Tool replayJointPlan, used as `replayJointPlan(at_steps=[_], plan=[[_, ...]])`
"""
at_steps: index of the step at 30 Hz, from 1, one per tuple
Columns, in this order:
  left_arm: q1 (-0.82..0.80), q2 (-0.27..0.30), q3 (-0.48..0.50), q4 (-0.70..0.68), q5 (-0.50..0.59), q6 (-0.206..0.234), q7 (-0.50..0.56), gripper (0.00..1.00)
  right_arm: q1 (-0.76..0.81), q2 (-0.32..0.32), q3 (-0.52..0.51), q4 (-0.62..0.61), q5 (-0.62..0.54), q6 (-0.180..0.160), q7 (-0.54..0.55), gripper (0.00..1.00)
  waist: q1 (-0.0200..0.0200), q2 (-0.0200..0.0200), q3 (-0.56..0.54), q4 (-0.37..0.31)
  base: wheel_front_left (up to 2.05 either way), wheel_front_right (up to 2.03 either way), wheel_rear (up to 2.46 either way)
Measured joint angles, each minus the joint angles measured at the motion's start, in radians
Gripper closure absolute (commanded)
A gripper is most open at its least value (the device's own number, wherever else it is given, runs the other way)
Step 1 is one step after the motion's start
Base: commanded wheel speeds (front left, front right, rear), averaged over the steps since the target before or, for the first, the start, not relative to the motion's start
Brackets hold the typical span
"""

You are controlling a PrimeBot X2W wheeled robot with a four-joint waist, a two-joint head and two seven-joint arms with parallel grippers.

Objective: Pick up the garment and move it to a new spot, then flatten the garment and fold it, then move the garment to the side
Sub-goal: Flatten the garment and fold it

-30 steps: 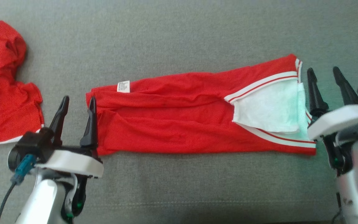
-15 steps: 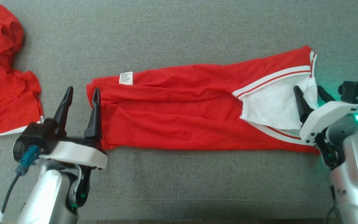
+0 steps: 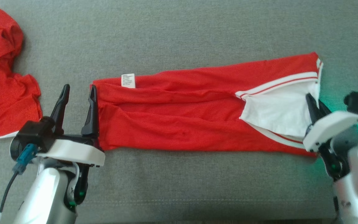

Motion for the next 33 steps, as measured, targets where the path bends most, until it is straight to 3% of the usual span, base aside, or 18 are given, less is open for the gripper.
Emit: replayJointPlan(at_steps=[12, 17, 22, 26, 33], plan=[[0.026, 0.000, 0.003, -0.013, 0.000, 0.001, -0.001, 0.00, 0.150, -0.007, -0.135, -0.146, -0.001, 0.000, -0.007, 1.00, 0.0000, 0.0000, -0.030, -0.033, 0.00, 0.00, 0.00], [0.026, 0.002, 0.003, -0.014, 0.000, 0.003, -0.001, 0.00, 0.163, -0.003, -0.134, -0.217, -0.002, 0.000, 0.012, 1.00, 0.0000, 0.0000, -0.041, -0.038, 0.00, 0.00, 0.00], [0.027, 0.005, 0.002, -0.015, 0.000, 0.011, 0.000, 0.00, 0.163, 0.018, -0.070, -0.365, -0.019, 0.000, 0.065, 1.00, 0.0000, 0.0000, -0.068, -0.043, 0.00, 0.00, 0.00], [0.054, 0.008, -0.002, -0.015, -0.010, 0.011, 0.002, 0.00, 0.158, 0.044, 0.046, -0.486, -0.021, 0.000, 0.137, 1.00, 0.0000, 0.0000, -0.101, -0.042, 0.00, 0.00, 0.00], [0.062, 0.007, -0.020, -0.016, -0.010, 0.011, 0.009, 0.00, 0.108, 0.083, 0.279, -0.442, 0.038, 0.000, 0.146, 1.00, 0.0000, 0.0000, -0.132, -0.015, 0.00, 0.00, 0.00]])
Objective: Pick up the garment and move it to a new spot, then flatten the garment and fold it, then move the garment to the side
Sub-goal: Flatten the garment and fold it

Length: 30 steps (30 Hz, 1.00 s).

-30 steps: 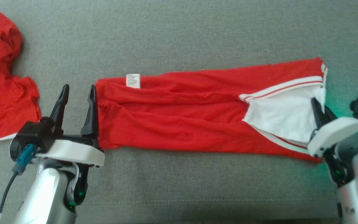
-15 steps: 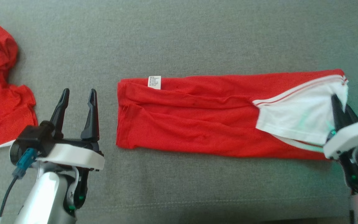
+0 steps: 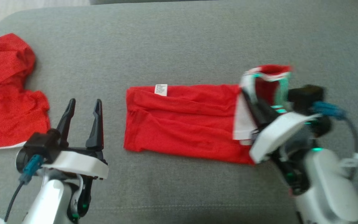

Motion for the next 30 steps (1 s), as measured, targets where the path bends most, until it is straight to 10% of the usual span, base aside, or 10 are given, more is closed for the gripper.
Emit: replayJointPlan(at_steps=[20, 22, 23, 30], plan=[[-0.029, -0.042, -0.042, 0.038, -0.011, -0.020, -0.002, 0.00, -0.336, 0.002, 0.407, 0.542, 0.313, 0.000, -0.314, 1.00, 0.0000, 0.0000, 0.055, 0.162, 0.00, 0.00, 0.00], [-0.041, -0.048, -0.042, 0.043, -0.010, -0.022, -0.002, 0.00, -0.360, 0.001, 0.429, 0.580, 0.334, 0.000, -0.343, 0.51, 0.0000, 0.0000, 0.068, 0.171, 0.00, 0.00, 0.00], [-0.045, -0.050, -0.041, 0.044, -0.010, -0.022, -0.009, 0.00, -0.372, 0.000, 0.442, 0.597, 0.342, 0.000, -0.354, 0.00, 0.0000, 0.0000, 0.074, 0.173, 0.00, 0.00, 0.00], [-0.048, -0.052, -0.032, 0.057, -0.010, -0.029, -0.010, 0.00, -0.428, -0.001, 0.556, 0.599, 0.368, 0.000, -0.447, 0.00, 0.0000, 0.0000, 0.086, 0.149, 0.00, 0.00, 0.00]])
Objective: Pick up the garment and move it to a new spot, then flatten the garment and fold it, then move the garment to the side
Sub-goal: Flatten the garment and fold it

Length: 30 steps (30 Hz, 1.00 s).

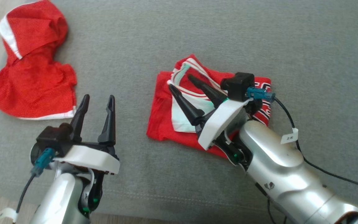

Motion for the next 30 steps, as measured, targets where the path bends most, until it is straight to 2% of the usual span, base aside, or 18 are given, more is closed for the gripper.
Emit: replayJointPlan(at_steps=[5, 8, 14, 21, 30], plan=[[-0.001, 0.002, 0.015, 0.002, 0.004, 0.000, -0.001, 0.00, -0.012, 0.000, 0.016, -0.072, -0.016, 0.000, -0.072, 0.00, 0.0000, 0.0000, -0.007, -0.036, 0.00, 0.00, 0.00], [-0.001, 0.003, 0.018, 0.002, 0.006, 0.000, -0.001, 0.00, -0.011, 0.001, -0.026, -0.118, -0.054, 0.000, -0.106, 0.00, 0.0000, 0.0000, -0.016, -0.059, 0.00, 0.00, 0.00], [0.002, 0.020, 0.023, -0.009, 0.008, 0.008, -0.001, 0.00, 0.058, -0.033, -0.251, -0.200, -0.168, 0.000, -0.126, 0.00, 0.0000, 0.0000, -0.039, -0.099, 0.00, 0.00, 0.00], [0.016, 0.041, 0.026, -0.035, 0.014, 0.019, 0.002, 0.00, 0.254, -0.075, -0.507, -0.319, -0.312, 0.000, -0.053, 0.00, 0.0000, 0.0000, -0.062, -0.135, 0.00, 0.00, 0.00], [0.047, 0.066, 0.026, -0.061, 0.018, 0.030, 0.020, 0.00, 0.453, -0.071, -0.734, -0.517, -0.457, 0.000, 0.050, 0.00, 0.0000, 0.0000, -0.083, -0.149, 0.00, 0.00, 0.00]])
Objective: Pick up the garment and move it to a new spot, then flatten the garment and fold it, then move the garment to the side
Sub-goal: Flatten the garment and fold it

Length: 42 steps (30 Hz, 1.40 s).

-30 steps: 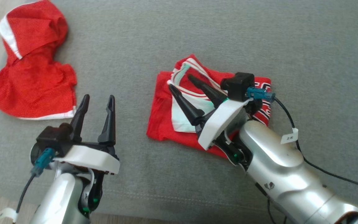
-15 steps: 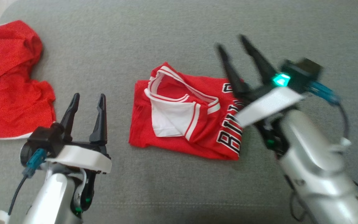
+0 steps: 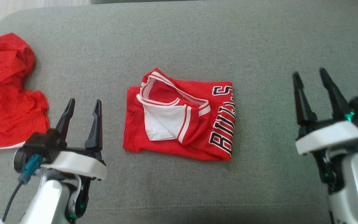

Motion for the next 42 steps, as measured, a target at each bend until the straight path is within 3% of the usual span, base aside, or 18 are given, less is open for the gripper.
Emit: replayJointPlan(at_steps=[10, 30, 31, 32, 37, 42], plan=[[0.007, 0.021, -0.002, -0.023, 0.004, 0.008, 0.017, 0.00, 0.111, 0.036, -0.054, -0.118, -0.044, 0.000, 0.060, 0.00, 0.0000, 0.0000, -0.014, -0.002, 0.00, 0.00, 0.00], [0.022, 0.031, -0.007, -0.030, 0.004, 0.017, 0.026, 0.00, 0.129, 0.049, -0.057, -0.137, -0.046, 0.000, 0.087, 0.00, 0.0000, 0.0000, -0.019, 0.003, 0.00, 0.00, 0.00], [0.022, 0.031, -0.007, -0.030, 0.004, 0.017, 0.026, 0.00, 0.129, 0.049, -0.057, -0.137, -0.047, 0.000, 0.087, 0.60, 0.0000, 0.0000, -0.020, 0.002, 0.00, 0.00, 0.00], [0.022, 0.032, -0.007, -0.030, 0.004, 0.017, 0.026, 0.00, 0.129, 0.049, -0.057, -0.137, -0.047, 0.000, 0.087, 1.00, 0.0000, 0.0000, -0.019, 0.002, 0.00, 0.00, 0.00], [0.022, 0.036, -0.008, -0.031, 0.004, 0.018, 0.026, 0.00, 0.128, 0.050, -0.027, -0.114, -0.046, 0.000, 0.099, 1.00, 0.0000, 0.0000, -0.012, 0.006, 0.00, 0.00, 0.00], [0.016, 0.036, -0.017, -0.032, 0.004, 0.017, 0.026, 0.00, 0.100, 0.051, 0.130, -0.030, -0.025, 0.000, 0.111, 1.00, 0.0000, 0.0000, 0.005, 0.023, 0.00, 0.00, 0.00]])
